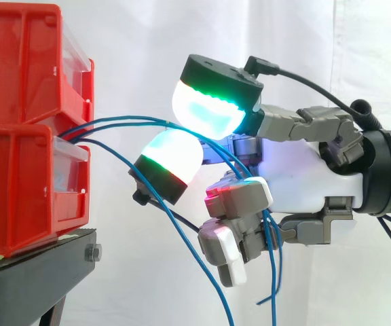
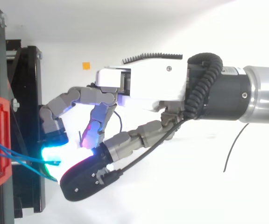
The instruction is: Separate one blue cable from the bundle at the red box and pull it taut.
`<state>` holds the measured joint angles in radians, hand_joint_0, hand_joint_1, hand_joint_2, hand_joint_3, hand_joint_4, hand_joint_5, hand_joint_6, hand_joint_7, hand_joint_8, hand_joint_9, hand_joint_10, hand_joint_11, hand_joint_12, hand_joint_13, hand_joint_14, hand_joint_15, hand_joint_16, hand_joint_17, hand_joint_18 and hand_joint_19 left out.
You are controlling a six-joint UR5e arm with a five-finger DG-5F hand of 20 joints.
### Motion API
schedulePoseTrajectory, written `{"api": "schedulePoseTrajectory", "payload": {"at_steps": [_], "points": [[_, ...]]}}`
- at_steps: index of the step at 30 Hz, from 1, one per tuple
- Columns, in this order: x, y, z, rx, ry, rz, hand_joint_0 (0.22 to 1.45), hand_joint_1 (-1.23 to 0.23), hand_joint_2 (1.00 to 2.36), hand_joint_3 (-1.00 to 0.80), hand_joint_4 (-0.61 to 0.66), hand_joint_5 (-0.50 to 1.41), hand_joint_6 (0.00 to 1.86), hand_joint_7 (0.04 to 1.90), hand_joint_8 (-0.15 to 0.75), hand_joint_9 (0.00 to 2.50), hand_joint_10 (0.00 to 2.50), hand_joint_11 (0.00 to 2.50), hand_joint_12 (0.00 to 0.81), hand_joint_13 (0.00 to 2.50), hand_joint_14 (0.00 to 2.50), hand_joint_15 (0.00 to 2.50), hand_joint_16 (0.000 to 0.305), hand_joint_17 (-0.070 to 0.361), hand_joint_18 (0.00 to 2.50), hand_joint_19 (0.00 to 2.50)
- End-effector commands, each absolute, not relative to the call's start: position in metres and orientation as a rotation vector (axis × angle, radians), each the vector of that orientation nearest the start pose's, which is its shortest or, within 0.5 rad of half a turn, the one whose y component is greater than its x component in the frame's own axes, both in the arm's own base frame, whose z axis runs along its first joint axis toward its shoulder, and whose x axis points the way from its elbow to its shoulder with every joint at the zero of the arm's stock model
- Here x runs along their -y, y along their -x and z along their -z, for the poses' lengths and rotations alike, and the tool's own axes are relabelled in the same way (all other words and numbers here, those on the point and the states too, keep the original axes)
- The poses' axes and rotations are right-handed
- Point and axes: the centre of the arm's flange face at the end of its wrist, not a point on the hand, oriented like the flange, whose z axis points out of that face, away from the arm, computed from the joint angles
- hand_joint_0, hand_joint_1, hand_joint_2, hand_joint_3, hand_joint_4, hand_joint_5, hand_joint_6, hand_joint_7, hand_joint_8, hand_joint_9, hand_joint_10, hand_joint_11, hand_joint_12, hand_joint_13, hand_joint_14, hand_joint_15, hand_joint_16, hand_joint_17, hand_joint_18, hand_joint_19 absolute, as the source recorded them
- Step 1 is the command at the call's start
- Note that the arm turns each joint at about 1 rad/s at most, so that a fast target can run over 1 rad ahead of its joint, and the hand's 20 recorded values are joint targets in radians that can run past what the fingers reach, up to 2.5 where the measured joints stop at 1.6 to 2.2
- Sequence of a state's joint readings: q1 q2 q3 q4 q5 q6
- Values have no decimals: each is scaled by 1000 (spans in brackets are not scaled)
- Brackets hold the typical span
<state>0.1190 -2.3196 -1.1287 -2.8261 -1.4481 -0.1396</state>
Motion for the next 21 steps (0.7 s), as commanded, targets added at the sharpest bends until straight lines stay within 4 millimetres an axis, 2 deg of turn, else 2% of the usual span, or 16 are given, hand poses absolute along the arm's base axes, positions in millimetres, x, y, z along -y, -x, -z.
{"api": "schedulePoseTrajectory", "payload": {"at_steps": [1, 12, 16, 21], "points": [[53, -775, -256, -1264, -1103, -1107, 565, -755, 1014, -183, 38, -107, 770, 1182, 334, 1259, 28, 1177, 392, 1085, 21, 655, 51, 114, 968, 706], [53, -775, -256, -1265, -1104, -1107, 598, -882, 1016, -213, 3, -148, 821, 1168, 306, 1163, 32, 1224, 365, 1026, 23, 673, 46, 102, 899, 713], [52, -775, -257, -1265, -1104, -1109, 621, -902, 1017, -257, -36, -160, 835, 1170, 291, 1140, 32, 1227, 351, 1008, 24, 665, 44, 98, 882, 714], [52, -774, -256, -1265, -1107, -1108, 623, -880, 1015, -295, -24, -163, 850, 1153, 289, 1139, 31, 1218, 349, 1009, 24, 668, 43, 97, 878, 713]]}}
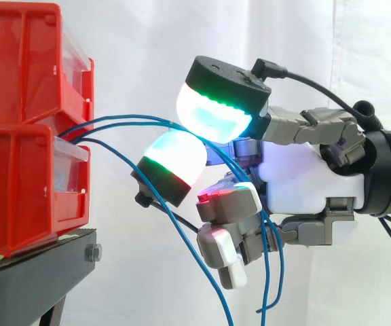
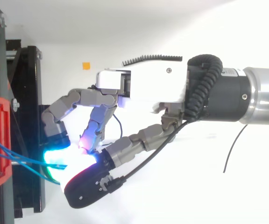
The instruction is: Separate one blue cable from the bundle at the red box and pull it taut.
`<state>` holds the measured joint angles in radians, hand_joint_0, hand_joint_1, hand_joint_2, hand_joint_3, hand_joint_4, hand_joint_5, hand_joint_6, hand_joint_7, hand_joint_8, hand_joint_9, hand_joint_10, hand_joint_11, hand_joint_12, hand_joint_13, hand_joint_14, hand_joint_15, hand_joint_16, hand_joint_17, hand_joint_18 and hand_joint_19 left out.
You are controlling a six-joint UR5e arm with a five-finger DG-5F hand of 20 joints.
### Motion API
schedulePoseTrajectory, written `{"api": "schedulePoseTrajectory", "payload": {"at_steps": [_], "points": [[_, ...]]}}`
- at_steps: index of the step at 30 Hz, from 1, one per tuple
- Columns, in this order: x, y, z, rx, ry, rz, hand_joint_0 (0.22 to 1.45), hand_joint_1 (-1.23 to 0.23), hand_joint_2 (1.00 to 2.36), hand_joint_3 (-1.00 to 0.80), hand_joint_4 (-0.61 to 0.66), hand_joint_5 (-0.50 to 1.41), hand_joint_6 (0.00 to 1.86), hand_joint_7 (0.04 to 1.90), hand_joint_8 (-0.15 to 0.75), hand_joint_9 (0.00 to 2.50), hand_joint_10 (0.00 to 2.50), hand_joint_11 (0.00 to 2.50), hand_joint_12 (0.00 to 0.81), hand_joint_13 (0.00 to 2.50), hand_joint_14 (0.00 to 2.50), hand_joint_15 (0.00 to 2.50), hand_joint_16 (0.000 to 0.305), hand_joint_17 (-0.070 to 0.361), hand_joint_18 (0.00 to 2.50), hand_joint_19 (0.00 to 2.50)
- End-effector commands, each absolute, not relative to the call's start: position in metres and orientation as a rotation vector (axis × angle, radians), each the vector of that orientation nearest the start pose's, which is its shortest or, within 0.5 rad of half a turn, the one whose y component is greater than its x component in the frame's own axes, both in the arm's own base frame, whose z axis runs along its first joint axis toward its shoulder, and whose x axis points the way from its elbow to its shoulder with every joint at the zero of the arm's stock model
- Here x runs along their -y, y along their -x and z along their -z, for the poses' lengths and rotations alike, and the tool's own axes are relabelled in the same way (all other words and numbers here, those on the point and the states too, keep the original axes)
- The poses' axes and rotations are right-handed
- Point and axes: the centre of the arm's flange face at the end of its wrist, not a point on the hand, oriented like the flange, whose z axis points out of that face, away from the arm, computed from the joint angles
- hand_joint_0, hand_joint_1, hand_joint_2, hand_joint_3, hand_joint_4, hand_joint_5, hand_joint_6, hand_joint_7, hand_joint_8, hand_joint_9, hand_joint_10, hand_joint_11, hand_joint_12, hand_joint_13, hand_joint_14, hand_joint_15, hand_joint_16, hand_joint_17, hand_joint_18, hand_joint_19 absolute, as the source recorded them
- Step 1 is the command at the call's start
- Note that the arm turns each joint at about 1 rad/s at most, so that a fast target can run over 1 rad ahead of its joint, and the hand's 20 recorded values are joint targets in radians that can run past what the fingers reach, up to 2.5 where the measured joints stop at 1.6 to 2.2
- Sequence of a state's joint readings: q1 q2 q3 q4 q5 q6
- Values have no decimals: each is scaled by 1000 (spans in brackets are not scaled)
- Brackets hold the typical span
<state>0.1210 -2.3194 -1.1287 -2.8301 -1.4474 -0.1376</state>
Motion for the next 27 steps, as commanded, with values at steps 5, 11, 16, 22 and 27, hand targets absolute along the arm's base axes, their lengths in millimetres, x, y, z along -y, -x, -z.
{"api": "schedulePoseTrajectory", "payload": {"at_steps": [5, 11, 16, 22, 27], "points": [[52, -774, -255, -1271, -1111, -1104, 616, -827, 1009, -381, -17, -148, 856, 1152, 293, 1166, 30, 1220, 346, 1011, 25, 661, 42, 96, 883, 731], [52, -774, -255, -1271, -1111, -1104, 595, -726, 1002, -475, -46, -125, 845, 1178, 282, 1204, 31, 1176, 348, 1028, 25, 667, 42, 94, 885, 735], [52, -774, -255, -1271, -1111, -1104, 587, -628, 1002, -481, -89, -105, 824, 1158, 282, 1247, 31, 1116, 346, 1040, 25, 665, 41, 92, 897, 751], [52, -774, -255, -1271, -1111, -1104, 563, -511, 1002, -477, -76, -85, 777, 1189, 277, 1256, 31, 1075, 359, 1041, 24, 662, 43, 96, 899, 775], [52, -774, -254, -1272, -1112, -1103, 532, -570, 1000, -500, -59, -83, 767, 1205, 290, 1252, 30, 1074, 368, 1041, 24, 669, 45, 101, 912, 765]]}}
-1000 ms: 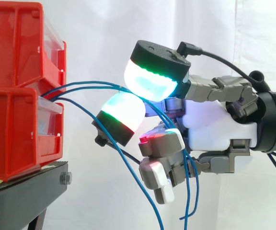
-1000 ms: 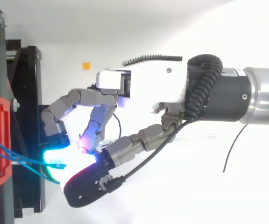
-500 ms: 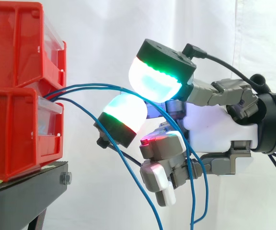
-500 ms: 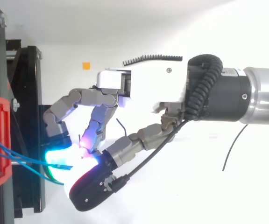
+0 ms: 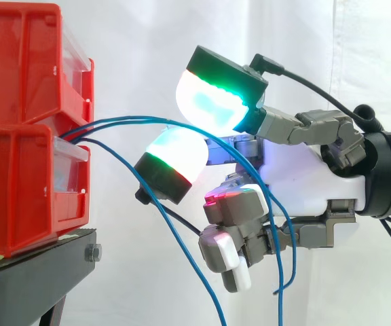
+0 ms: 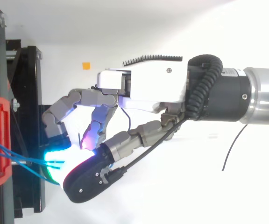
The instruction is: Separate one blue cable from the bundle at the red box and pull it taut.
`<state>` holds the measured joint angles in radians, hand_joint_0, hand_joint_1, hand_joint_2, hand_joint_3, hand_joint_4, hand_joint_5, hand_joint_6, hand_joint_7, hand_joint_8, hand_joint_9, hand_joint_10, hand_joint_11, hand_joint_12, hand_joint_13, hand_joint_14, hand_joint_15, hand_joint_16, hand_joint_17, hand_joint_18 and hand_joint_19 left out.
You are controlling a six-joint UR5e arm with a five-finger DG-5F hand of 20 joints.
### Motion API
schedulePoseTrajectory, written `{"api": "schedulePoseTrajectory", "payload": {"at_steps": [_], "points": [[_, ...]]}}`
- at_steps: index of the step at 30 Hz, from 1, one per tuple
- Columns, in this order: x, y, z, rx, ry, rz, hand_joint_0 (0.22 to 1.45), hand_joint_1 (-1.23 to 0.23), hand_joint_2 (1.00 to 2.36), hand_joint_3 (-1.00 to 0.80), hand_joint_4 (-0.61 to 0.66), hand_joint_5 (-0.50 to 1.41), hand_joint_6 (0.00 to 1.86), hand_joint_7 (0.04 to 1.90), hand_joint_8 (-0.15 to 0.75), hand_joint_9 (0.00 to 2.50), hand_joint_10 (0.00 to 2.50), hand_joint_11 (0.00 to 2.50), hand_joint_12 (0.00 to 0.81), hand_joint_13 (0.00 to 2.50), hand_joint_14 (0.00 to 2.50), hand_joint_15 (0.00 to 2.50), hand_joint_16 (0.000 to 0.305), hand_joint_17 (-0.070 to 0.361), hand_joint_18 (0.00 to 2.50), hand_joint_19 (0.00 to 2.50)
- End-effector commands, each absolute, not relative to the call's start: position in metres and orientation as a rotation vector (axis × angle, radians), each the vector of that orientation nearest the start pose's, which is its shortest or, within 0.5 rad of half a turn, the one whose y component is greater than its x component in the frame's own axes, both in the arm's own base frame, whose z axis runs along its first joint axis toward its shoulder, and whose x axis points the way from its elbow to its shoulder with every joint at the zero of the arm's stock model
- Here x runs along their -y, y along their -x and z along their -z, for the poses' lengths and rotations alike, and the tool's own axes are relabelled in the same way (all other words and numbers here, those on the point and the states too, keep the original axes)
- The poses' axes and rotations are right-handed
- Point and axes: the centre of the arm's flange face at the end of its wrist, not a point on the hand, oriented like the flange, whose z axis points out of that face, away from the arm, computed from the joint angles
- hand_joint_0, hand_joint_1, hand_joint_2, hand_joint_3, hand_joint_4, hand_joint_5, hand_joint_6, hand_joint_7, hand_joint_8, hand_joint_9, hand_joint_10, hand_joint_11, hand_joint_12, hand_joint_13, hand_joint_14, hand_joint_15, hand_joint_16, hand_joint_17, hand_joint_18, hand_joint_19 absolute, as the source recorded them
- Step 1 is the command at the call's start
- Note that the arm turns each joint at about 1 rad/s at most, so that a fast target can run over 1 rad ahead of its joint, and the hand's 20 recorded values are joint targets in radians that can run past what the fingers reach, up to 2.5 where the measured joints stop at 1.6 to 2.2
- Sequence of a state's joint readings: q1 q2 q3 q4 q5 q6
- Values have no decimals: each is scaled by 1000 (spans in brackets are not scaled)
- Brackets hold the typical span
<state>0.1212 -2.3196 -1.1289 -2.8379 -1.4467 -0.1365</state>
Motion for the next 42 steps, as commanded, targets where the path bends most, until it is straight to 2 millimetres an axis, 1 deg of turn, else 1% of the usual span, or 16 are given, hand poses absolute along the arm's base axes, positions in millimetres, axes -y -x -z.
{"api": "schedulePoseTrajectory", "payload": {"at_steps": [1, 7, 9, 10, 13, 15, 16, 18, 20, 23, 25, 29, 33, 37, 41, 42], "points": [[52, -774, -255, -1271, -1111, -1104, 528, -574, 1001, -500, -65, -83, 766, 1195, 291, 1252, 30, 1074, 370, 1041, 24, 661, 45, 101, 911, 772], [52, -774, -255, -1272, -1111, -1105, 535, -658, 1001, -482, -59, -83, 761, 1206, 295, 1246, 30, 1068, 365, 1037, 24, 662, 45, 101, 906, 766], [52, -774, -255, -1272, -1111, -1105, 570, -694, 1006, -420, -65, -83, 758, 1241, 291, 1240, 28, 1082, 360, 1032, 23, 667, 43, 97, 892, 769], [52, -774, -255, -1272, -1111, -1105, 572, -704, 1012, -325, -49, -90, 772, 1246, 298, 1242, 31, 1097, 361, 1034, 23, 664, 43, 97, 893, 772], [52, -774, -255, -1272, -1111, -1105, 545, -707, 1017, -182, -15, -115, 817, 1172, 328, 1244, 28, 1080, 391, 1053, 21, 656, 50, 112, 946, 736], [52, -774, -256, -1271, -1110, -1106, 549, -708, 1012, -163, 15, -124, 829, 1126, 350, 1239, 27, 1074, 410, 1056, 21, 634, 55, 124, 983, 717], [55, -773, -255, -1272, -1112, -1103, 558, -745, 1009, -179, 35, -134, 836, 1126, 353, 1216, 26, 1098, 422, 1056, 19, 640, 57, 129, 983, 701], [54, -773, -255, -1276, -1112, -1105, 571, -787, 1011, -206, 40, -145, 839, 1134, 337, 1170, 27, 1118, 403, 1016, 22, 650, 54, 122, 936, 718], [56, -773, -255, -1278, -1112, -1105, 601, -849, 1012, -299, 2, -166, 841, 1149, 281, 1067, 31, 1139, 353, 932, 26, 672, 46, 103, 833, 755], [56, -772, -254, -1288, -1117, -1101, 670, -924, 1002, -476, 4, -177, 849, 1144, 273, 1019, 31, 1136, 351, 858, 23, 647, 45, 101, 790, 695], [56, -771, -253, -1298, -1123, -1097, 678, -926, 1000, -500, 25, -177, 855, 1111, 277, 1016, 30, 1131, 354, 857, 25, 628, 45, 101, 791, 676], [56, -769, -250, -1310, -1132, -1089, 543, -847, 1000, -500, 32, -161, 852, 1096, 297, 1085, 31, 1142, 362, 907, 22, 634, 45, 102, 828, 700], [56, -769, -252, -1308, -1130, -1090, 482, -714, 1000, -500, 54, -145, 836, 1063, 318, 1148, 28, 1129, 382, 947, 21, 631, 48, 109, 881, 698], [56, -770, -253, -1304, -1127, -1093, 511, -494, 1000, -500, 40, -121, 796, 1124, 314, 1226, 29, 1122, 372, 974, 23, 630, 46, 104, 911, 724], [56, -770, -253, -1303, -1126, -1093, 600, -476, 1000, -500, 19, -119, 792, 1187, 292, 1234, 30, 1126, 358, 983, 24, 648, 42, 95, 879, 751], [56, -770, -251, -1305, -1128, -1092, 601, -498, 1006, -432, 17, -122, 800, 1197, 298, 1237, 30, 1114, 359, 985, 24, 649, 43, 96, 886, 753]]}}
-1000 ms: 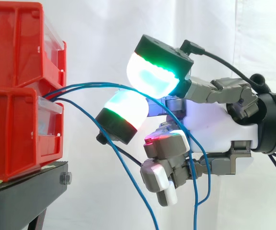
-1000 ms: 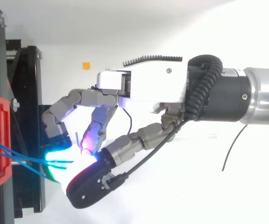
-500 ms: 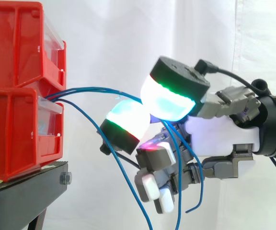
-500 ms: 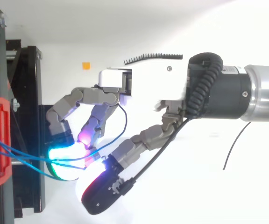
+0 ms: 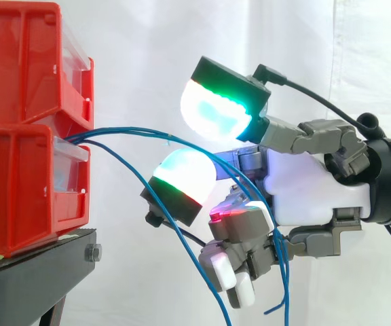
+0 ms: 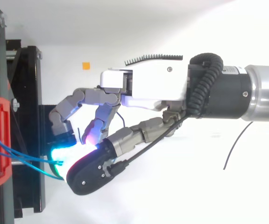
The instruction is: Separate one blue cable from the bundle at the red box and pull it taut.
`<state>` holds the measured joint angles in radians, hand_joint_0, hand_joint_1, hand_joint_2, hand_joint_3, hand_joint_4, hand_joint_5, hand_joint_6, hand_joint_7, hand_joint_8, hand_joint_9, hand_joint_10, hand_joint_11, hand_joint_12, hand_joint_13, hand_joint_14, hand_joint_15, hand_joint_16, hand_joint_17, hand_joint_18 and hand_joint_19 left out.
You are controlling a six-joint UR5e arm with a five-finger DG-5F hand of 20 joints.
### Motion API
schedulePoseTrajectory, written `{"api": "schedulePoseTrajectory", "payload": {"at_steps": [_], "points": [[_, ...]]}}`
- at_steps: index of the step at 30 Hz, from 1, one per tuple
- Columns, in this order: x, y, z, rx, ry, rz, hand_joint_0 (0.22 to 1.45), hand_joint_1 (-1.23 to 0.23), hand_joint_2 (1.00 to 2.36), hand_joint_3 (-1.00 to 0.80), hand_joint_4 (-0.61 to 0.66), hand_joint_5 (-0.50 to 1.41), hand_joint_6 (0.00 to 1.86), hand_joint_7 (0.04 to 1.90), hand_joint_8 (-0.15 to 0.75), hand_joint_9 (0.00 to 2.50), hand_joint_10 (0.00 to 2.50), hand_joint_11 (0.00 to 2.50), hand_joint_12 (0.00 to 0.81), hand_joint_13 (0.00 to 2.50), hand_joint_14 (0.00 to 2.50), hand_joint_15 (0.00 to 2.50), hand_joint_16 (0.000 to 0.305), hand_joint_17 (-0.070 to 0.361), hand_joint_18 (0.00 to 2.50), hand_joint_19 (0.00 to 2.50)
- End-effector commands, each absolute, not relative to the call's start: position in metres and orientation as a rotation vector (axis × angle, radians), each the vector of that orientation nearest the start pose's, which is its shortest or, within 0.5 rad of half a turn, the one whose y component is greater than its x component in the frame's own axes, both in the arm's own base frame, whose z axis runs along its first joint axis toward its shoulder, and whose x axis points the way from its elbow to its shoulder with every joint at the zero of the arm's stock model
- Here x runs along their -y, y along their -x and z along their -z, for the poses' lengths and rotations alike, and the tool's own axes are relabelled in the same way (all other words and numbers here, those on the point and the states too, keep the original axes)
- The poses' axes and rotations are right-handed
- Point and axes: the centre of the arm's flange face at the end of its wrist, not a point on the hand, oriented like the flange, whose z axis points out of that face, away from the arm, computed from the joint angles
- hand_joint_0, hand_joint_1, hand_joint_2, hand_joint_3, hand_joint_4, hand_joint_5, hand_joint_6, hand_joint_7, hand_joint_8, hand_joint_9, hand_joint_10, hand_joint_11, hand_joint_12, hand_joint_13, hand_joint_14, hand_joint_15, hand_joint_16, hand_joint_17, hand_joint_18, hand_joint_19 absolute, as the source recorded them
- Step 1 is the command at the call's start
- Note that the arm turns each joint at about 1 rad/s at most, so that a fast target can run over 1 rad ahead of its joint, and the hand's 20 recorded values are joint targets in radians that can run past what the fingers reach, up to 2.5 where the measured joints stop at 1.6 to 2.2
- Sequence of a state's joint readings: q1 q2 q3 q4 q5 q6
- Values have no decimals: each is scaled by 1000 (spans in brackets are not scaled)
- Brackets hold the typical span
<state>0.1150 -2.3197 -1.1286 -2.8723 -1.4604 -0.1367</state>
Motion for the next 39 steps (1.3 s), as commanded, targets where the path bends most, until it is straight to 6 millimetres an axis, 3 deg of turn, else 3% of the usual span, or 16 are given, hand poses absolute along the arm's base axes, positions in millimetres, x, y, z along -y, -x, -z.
{"api": "schedulePoseTrajectory", "payload": {"at_steps": [1, 8, 13, 24, 29, 39], "points": [[56, -770, -252, -1305, -1128, -1092, 597, -500, 1007, -409, 18, -124, 807, 1192, 298, 1235, 30, 1132, 362, 987, 24, 650, 43, 96, 890, 760], [57, -770, -252, -1306, -1130, -1090, 567, -611, 1013, -184, 35, -129, 835, 1121, 354, 1225, 27, 1121, 405, 1022, 20, 629, 53, 119, 968, 699], [59, -770, -253, -1307, -1127, -1094, 566, -716, 1013, -134, 47, -149, 852, 1106, 349, 1173, 28, 1114, 410, 1005, 20, 631, 55, 123, 965, 691], [59, -770, -253, -1310, -1127, -1095, 604, -800, 1015, -228, -3, -175, 861, 1092, 305, 1078, 28, 1148, 368, 940, 22, 639, 48, 108, 870, 715], [59, -770, -253, -1308, -1124, -1097, 695, -851, 1006, -409, -92, -191, 866, 1093, 279, 1021, 29, 1145, 348, 907, 23, 635, 45, 100, 831, 690], [59, -770, -253, -1309, -1125, -1097, 771, -898, 1000, -500, -47, -205, 874, 1079, 272, 980, 29, 1119, 345, 897, 24, 618, 44, 99, 823, 641]]}}
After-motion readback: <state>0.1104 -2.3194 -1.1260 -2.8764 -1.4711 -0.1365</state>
